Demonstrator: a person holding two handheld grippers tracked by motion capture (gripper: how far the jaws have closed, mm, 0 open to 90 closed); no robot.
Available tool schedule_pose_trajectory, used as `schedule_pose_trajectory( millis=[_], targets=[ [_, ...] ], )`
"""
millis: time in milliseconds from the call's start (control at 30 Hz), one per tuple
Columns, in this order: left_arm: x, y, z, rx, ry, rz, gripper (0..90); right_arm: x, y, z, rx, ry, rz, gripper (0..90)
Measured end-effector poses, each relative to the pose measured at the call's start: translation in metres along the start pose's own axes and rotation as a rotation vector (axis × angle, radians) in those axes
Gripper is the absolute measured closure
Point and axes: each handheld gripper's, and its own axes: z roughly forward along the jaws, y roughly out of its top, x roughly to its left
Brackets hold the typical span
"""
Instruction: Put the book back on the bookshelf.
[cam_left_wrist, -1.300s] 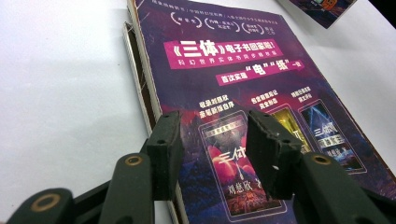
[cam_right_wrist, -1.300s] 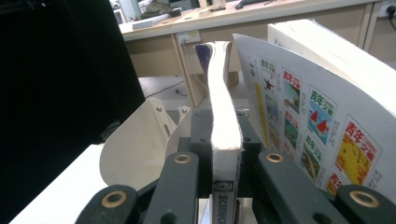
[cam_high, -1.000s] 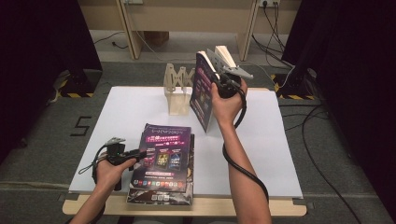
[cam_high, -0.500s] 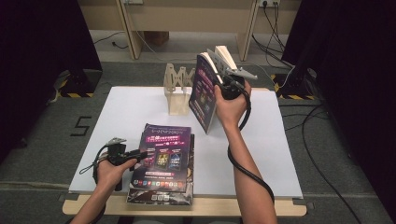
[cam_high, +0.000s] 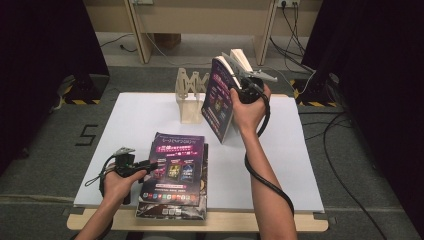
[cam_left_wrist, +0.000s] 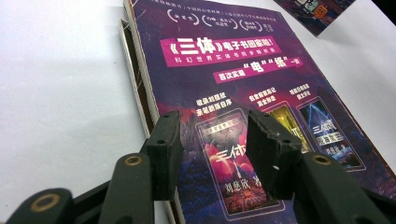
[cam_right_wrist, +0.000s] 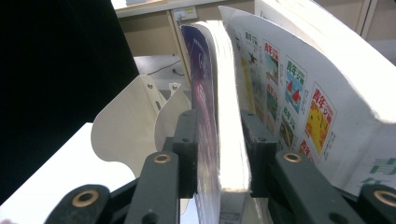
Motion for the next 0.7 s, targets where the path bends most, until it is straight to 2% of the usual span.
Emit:
schedule_pose_trajectory(
  millis=[267,333,700],
  targets=[
    [-0.001,0.0,0.001,0.004,0.002,0.005,54.3,-0.001,0.003,0.006,0.009,-0.007,0.014,70.8],
    [-0.001,0.0,0.001,0.004,0.003,0.005,54.3,-0.001,0.004,0.008,0.014,-0.009,0.0,71.4],
    [0.001,0.0,0.0,0.001,0.001,0.002,54.3,0.009,0.006,0.012,0.042,-0.011,-0.016,82.1]
  ],
)
